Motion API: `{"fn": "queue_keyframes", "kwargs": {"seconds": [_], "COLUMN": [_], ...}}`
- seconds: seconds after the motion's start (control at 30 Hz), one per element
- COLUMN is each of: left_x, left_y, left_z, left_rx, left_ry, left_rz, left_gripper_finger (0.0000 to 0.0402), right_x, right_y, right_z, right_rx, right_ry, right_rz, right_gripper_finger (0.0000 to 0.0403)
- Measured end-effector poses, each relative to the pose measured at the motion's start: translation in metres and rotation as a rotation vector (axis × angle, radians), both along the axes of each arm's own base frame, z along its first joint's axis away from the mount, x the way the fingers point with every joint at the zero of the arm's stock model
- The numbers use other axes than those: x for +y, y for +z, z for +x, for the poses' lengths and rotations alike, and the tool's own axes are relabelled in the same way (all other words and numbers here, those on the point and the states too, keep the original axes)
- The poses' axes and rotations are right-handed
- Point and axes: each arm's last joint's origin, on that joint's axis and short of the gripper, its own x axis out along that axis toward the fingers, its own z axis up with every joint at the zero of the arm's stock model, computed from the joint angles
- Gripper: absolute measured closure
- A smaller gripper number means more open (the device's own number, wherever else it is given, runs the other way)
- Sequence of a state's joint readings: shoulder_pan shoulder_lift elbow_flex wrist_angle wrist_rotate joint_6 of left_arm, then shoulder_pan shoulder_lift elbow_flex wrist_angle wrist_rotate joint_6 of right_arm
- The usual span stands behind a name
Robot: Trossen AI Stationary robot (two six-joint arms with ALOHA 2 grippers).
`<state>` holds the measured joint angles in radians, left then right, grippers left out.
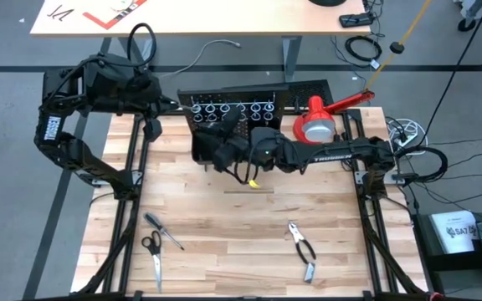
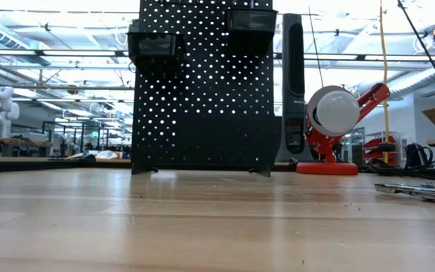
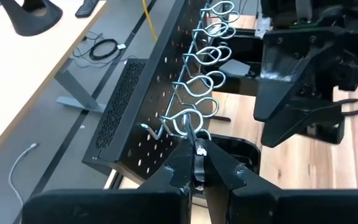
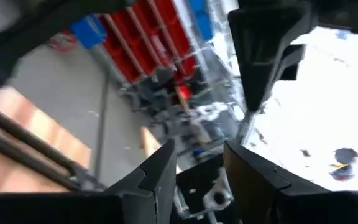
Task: Hang tools onto peg board
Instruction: Hang the wrench on the pegboard
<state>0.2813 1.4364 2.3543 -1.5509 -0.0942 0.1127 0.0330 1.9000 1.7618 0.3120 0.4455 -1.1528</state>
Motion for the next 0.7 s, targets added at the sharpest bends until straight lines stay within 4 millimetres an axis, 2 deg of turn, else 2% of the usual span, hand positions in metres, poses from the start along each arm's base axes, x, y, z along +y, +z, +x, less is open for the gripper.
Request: {"fn": "queue_keyframes", "kwargs": {"seconds": [0.13, 0.4, 0.7], "left_x": [0.0, -0.001, -0.001], "left_y": [0.0, 0.0, 0.001], "left_z": [0.0, 0.001, 0.001], "left_rx": [-0.002, 0.002, -0.005], "left_ry": [-0.011, -0.04, -0.047], "left_rz": [-0.006, 0.001, 0.009], "left_gripper_finger": [0.038, 0.038, 0.038], "right_x": [0.0, -0.006, -0.008], "right_y": [-0.002, -0.005, -0.032], "right_z": [0.004, 0.004, 0.016], "right_rx": [-0.03, -0.008, 0.116], "right_ry": [-0.033, -0.092, -0.114], "right_rz": [-0.058, -0.015, 0.018], "right_gripper_finger": [0.0271, 0.0271, 0.0271]}}
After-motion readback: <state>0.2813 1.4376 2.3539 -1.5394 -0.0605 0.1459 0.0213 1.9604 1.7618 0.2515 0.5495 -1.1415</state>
